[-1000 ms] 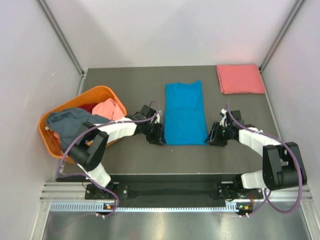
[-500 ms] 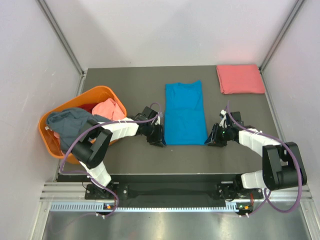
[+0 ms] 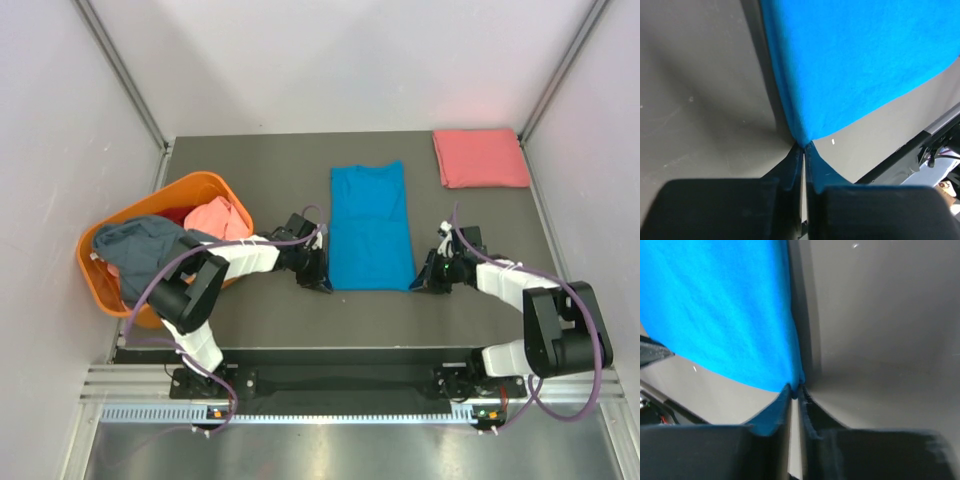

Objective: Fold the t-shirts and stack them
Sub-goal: Fold the tshirt

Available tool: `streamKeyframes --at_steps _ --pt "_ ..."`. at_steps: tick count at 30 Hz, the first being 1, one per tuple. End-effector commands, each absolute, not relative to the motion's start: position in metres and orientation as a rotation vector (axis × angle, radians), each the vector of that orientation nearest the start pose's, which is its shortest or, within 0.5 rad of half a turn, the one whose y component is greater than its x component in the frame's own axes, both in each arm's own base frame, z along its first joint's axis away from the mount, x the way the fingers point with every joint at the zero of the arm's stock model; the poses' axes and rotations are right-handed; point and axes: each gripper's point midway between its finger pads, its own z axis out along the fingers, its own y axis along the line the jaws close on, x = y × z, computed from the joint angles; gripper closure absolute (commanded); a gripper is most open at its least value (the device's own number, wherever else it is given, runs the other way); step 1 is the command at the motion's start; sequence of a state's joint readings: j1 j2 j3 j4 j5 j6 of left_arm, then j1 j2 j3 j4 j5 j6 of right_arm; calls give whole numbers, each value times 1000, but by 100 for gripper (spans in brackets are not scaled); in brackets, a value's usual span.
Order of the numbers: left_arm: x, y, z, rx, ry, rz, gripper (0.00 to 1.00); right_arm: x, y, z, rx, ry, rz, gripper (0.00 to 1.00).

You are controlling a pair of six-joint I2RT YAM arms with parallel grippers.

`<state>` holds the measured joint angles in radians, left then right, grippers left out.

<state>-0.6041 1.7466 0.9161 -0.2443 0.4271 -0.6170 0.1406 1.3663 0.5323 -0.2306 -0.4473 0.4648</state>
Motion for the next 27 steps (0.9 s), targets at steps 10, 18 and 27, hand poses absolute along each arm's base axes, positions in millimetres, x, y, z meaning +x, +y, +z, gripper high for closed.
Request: streamKeyframes --at_steps 10,18,27 --pt "235 -273 43 159 2773 -817 100 229 89 32 429 2608 514 100" --pt "212 -283 80 185 2714 -734 100 212 82 65 473 2518 502 100" --pt "167 -291 113 224 2693 -649 100 179 81 105 471 2454 548 100"
